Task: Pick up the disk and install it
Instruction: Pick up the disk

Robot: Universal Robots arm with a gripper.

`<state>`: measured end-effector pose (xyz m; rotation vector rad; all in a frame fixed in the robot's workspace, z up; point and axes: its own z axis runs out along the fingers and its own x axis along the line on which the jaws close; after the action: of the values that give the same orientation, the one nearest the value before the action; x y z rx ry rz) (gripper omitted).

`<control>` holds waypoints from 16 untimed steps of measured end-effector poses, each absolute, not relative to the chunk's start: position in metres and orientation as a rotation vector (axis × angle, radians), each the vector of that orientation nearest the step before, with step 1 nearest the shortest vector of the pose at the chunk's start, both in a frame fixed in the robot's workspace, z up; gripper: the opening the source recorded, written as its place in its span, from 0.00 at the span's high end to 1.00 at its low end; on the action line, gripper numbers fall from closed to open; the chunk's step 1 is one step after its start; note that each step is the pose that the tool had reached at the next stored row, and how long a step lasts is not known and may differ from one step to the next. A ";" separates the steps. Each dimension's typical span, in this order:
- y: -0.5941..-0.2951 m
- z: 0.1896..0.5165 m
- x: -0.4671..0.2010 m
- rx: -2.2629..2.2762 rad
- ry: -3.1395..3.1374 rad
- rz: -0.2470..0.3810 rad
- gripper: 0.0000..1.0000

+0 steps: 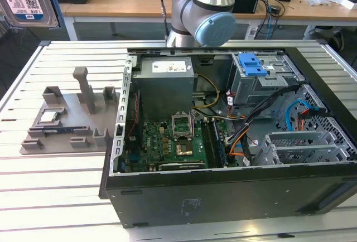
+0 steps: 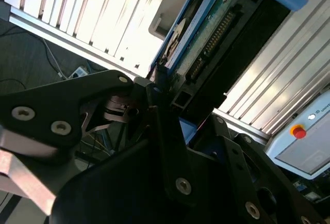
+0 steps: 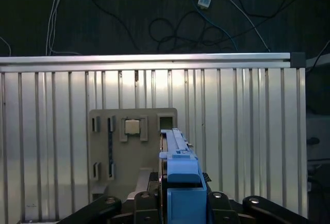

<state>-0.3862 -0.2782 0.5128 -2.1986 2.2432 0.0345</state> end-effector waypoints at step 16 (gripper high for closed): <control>-0.278 0.541 -0.386 -2.198 2.243 0.036 0.63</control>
<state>-0.3862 -0.2782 0.5411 -2.1979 2.2426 0.0358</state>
